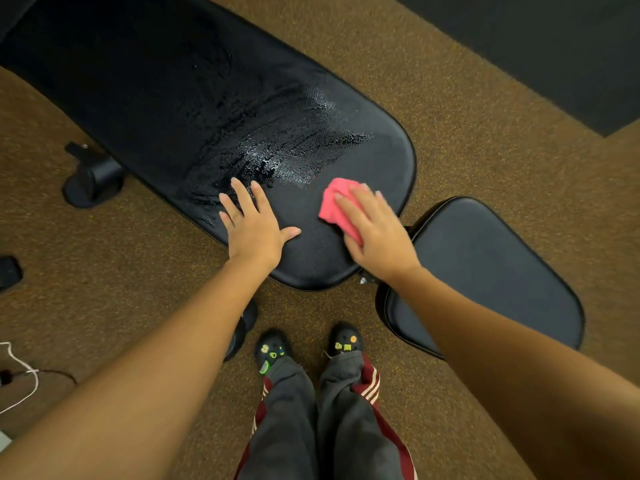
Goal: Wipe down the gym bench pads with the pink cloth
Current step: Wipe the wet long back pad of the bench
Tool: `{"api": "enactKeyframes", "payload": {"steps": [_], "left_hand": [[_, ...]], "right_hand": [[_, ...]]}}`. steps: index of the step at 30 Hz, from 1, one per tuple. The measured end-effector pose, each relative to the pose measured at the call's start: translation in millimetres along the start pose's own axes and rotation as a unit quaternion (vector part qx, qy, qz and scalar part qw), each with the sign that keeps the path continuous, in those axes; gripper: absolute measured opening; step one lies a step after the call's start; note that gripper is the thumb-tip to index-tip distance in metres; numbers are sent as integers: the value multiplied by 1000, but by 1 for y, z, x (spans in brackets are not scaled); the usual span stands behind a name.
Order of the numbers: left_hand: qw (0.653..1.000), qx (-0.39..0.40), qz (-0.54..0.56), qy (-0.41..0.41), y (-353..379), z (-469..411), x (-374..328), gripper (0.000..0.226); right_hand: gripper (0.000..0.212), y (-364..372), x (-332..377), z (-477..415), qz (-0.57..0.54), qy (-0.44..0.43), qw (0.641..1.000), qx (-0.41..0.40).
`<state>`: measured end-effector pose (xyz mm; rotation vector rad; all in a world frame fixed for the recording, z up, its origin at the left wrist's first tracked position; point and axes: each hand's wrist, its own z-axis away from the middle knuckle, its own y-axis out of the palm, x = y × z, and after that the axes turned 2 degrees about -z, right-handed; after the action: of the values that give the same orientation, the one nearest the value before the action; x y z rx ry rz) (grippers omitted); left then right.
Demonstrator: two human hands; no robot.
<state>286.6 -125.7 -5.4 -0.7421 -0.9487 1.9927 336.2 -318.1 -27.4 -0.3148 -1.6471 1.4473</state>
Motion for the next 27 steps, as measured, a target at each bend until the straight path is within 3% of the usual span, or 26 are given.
{"api": "enactKeyframes", "payload": {"steps": [4, 8, 10, 15, 19, 23, 27], "left_hand": [[1000, 3, -3, 1, 0, -1, 0, 99], [1000, 4, -3, 0, 0, -1, -1, 99], [1000, 5, -3, -1, 0, -1, -1, 99], [1000, 4, -3, -1, -1, -1, 0, 100], [1000, 6, -2, 0, -1, 0, -1, 99], [1000, 4, 0, -3, 0, -1, -1, 99], [1000, 1, -4, -2, 2, -1, -1, 100]], "right_hand": [[55, -21, -36, -24, -23, 177, 981, -75], [56, -28, -34, -70, -61, 257, 960, -89], [57, -20, -20, -75, -55, 241, 965, -91], [56, -2, 3, -41, -27, 108, 991, -80], [57, -14, -28, -43, -24, 210, 969, -126], [56, -28, -39, -79, -65, 279, 951, -117], [59, -18, -13, -105, -39, 242, 965, -87]]}}
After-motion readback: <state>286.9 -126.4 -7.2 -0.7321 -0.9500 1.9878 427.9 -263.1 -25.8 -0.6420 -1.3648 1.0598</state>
